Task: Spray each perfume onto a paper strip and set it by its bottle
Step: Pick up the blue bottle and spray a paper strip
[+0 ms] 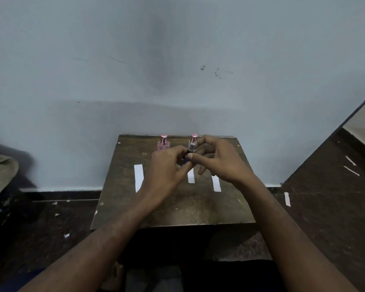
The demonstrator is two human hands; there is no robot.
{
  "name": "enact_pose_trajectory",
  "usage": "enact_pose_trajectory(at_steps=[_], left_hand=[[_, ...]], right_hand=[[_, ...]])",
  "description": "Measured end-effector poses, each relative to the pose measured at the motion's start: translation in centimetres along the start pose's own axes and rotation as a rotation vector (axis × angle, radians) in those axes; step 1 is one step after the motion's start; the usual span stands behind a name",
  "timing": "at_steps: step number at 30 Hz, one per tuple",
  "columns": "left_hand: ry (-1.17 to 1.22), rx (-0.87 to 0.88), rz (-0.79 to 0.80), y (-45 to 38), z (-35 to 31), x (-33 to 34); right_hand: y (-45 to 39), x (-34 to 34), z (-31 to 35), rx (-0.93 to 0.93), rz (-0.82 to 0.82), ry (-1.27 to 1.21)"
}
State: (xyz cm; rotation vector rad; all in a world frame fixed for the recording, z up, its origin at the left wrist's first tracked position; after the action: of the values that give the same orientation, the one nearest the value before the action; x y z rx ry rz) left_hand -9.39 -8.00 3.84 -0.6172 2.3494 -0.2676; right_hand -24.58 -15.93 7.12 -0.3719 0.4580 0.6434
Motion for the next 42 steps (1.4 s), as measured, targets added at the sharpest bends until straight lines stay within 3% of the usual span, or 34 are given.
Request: enact_pose_trajectory(at_steps=[6,12,21,30,37,42], left_hand=[[0.037,-0.018,0.005,0.6,0.4,-2.0],[0.073,-0.019,0.015,0.6,0.5,-2.5],[0.349,-0.229,0.231,0.2,0.3,-1.9],[0.243,-0.161,0.084,-0.2,-0.1,-2.2],[0.617,-0.44,0.331,-0.5,-0.8,-2.5],[0.731,-0.506,0.358,-0.5,-0.9,-2.7]], right_hand=[[-0.4,1.1,0.6,-0.015,-0.164,-0.167],[-0.7,2.0,0.2,0.101,-0.045,-0.359],[-0.9,1.5,0.0,0.104,-0.033,-0.418],[-1.1,3.0,0.6,0.105,-0.126,-0.428],[-1.3,3.7,1.5,0.114,-0.171,-0.672],[-1.5,4.0,2.0,0.072,-0.176,-0.7]])
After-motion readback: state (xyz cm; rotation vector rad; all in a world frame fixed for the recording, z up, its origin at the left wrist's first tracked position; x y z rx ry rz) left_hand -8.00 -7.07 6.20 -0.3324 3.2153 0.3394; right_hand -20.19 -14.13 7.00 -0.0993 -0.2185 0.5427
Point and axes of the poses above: each hand's wrist, its own y-axis away from the middle knuckle, its own x-axis out of the palm, z = x × y, the point moved 3 cm from there along -y, towards the middle knuckle, and after that the axes turned 8 degrees about -x, right-handed, at the moved point
